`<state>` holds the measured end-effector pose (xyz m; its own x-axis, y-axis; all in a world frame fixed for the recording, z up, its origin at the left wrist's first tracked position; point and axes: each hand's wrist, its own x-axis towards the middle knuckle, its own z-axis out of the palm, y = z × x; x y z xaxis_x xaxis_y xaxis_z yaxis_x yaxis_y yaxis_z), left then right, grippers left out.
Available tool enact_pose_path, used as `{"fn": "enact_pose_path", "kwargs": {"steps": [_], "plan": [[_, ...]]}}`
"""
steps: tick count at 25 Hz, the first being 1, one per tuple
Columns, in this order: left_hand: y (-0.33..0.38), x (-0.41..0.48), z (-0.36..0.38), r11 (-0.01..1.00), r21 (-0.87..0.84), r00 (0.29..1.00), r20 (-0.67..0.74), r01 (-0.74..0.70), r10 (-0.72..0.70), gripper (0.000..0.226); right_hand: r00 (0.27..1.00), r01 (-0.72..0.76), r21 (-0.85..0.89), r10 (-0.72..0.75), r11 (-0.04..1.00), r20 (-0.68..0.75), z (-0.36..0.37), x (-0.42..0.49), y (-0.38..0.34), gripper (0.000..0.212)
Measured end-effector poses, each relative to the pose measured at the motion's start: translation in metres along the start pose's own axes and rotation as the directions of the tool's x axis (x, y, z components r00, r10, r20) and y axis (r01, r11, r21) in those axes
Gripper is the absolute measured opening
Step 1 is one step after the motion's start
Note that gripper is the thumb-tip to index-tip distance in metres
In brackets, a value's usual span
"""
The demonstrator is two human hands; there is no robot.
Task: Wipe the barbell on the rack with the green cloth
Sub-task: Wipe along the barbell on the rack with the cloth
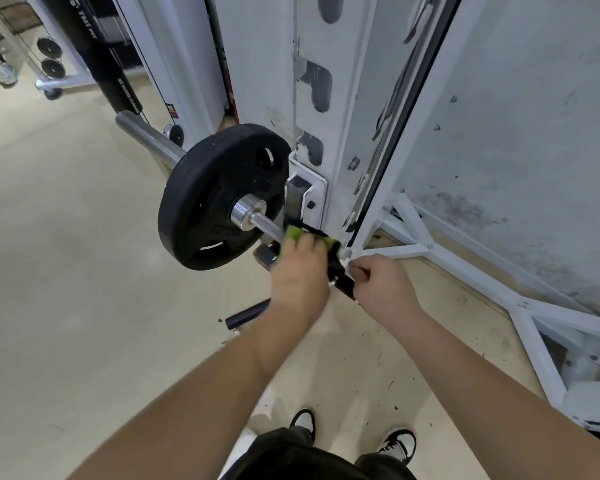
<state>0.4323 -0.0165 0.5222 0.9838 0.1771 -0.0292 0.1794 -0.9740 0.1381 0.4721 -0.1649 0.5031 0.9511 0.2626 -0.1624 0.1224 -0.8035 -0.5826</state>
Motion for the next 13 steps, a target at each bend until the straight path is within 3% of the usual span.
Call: {"fn": "enact_pose_path", "kwargs": {"steps": [3, 4, 8, 9, 12, 13], "plan": [[0.026, -0.029, 0.011, 0.939, -0.121, 0.944, 0.039, -0.322, 0.328, 0.043, 0.993, -0.092, 0.115, 0.099, 0.989, -0.058, -0.017, -0.008, 0.016, 0.020], [0.018, -0.022, 0.006, 0.933, -0.116, 0.936, 0.051, -0.340, 0.348, 0.046, 0.990, -0.112, 0.142, 0.122, 0.984, -0.064, -0.021, -0.010, 0.020, 0.021], [0.003, 0.019, -0.012, 1.000, -0.003, 1.000, 0.030, -0.001, 0.001, 0.047, 0.986, -0.129, 0.216, 0.147, 0.968, -0.072, -0.029, -0.023, 0.030, 0.022], [0.015, 0.012, -0.010, 1.000, -0.001, 0.999, 0.033, -0.023, 0.023, 0.044, 0.987, -0.123, 0.221, 0.142, 0.967, -0.071, -0.028, -0.025, 0.028, 0.022], [0.047, -0.031, -0.002, 0.947, -0.066, 0.939, 0.125, -0.314, 0.320, 0.043, 0.984, -0.116, 0.240, 0.143, 0.964, -0.102, -0.033, -0.028, 0.025, 0.022], [0.044, -0.029, -0.006, 0.935, -0.125, 0.928, 0.136, -0.331, 0.347, 0.045, 0.983, -0.111, 0.249, 0.144, 0.962, -0.118, -0.036, -0.029, 0.026, 0.022]]}}
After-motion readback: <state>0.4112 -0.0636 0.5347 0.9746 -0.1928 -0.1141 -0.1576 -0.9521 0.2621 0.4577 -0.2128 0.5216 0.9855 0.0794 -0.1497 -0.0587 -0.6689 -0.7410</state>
